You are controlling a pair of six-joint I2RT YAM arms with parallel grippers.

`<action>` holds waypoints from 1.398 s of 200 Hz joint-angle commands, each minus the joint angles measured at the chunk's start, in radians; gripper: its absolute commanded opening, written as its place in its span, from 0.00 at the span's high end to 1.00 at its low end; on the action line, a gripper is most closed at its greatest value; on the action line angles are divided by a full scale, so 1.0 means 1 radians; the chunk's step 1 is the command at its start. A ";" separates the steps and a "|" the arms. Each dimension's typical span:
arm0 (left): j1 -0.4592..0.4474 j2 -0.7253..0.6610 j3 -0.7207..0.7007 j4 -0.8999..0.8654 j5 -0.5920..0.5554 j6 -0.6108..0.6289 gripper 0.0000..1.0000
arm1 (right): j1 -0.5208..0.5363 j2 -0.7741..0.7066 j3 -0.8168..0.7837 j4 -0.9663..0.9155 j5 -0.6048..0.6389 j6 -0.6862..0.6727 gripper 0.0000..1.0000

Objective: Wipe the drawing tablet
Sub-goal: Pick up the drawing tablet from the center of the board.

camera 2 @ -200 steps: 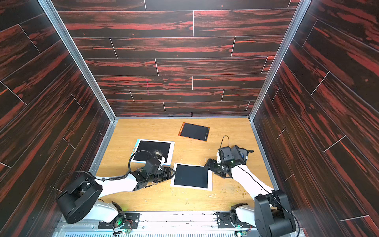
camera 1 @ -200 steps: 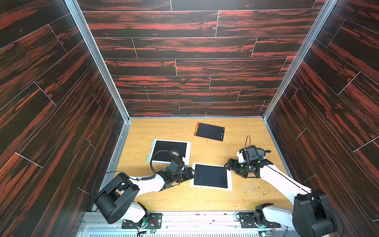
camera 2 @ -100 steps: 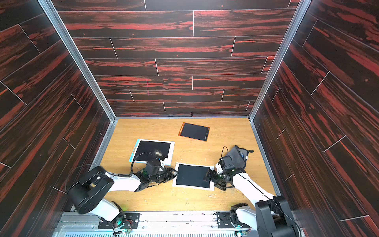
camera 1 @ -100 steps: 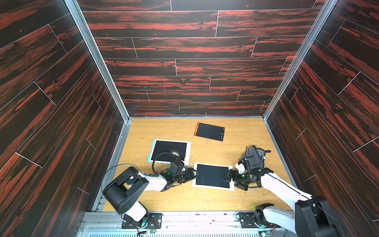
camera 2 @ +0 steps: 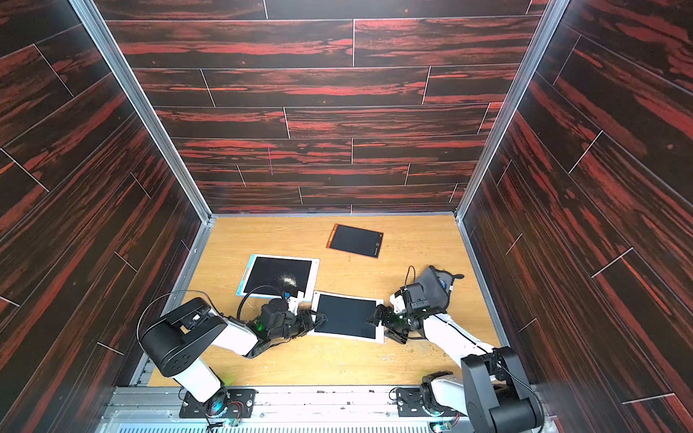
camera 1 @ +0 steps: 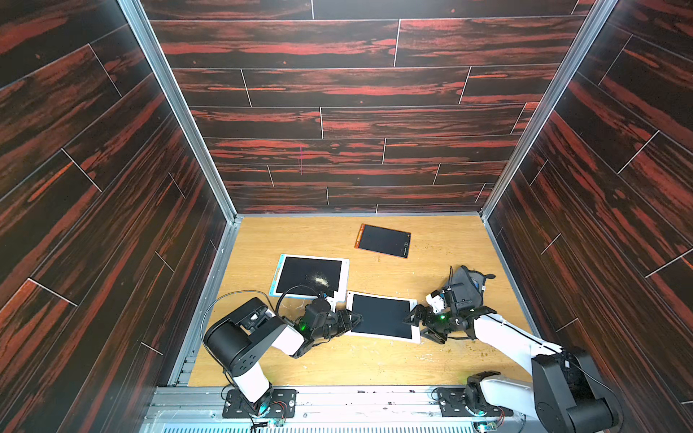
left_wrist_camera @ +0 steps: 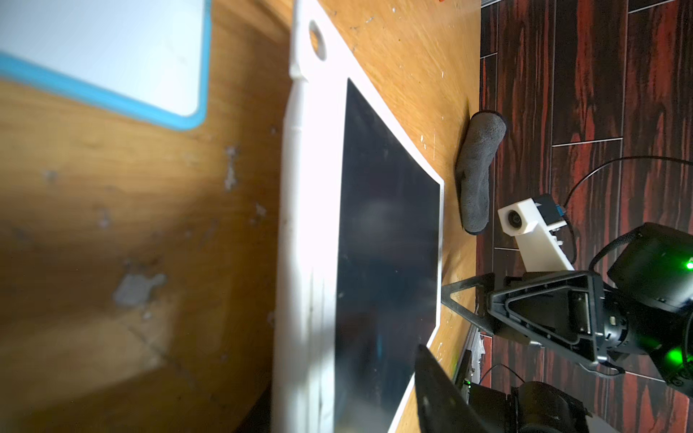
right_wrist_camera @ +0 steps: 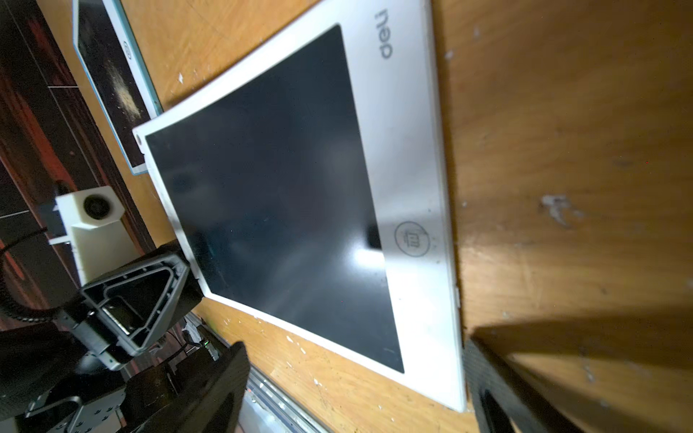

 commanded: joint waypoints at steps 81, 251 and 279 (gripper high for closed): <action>0.000 -0.152 -0.075 -0.101 -0.049 -0.005 0.54 | 0.019 0.070 -0.080 0.024 0.065 -0.023 0.08; 0.000 -0.495 0.040 -0.466 -0.052 0.157 1.00 | 0.012 0.065 0.020 -0.031 0.093 -0.031 0.08; -0.002 -0.579 0.257 -0.842 -0.065 0.374 1.00 | -0.032 -0.001 0.183 -0.179 0.232 -0.032 0.06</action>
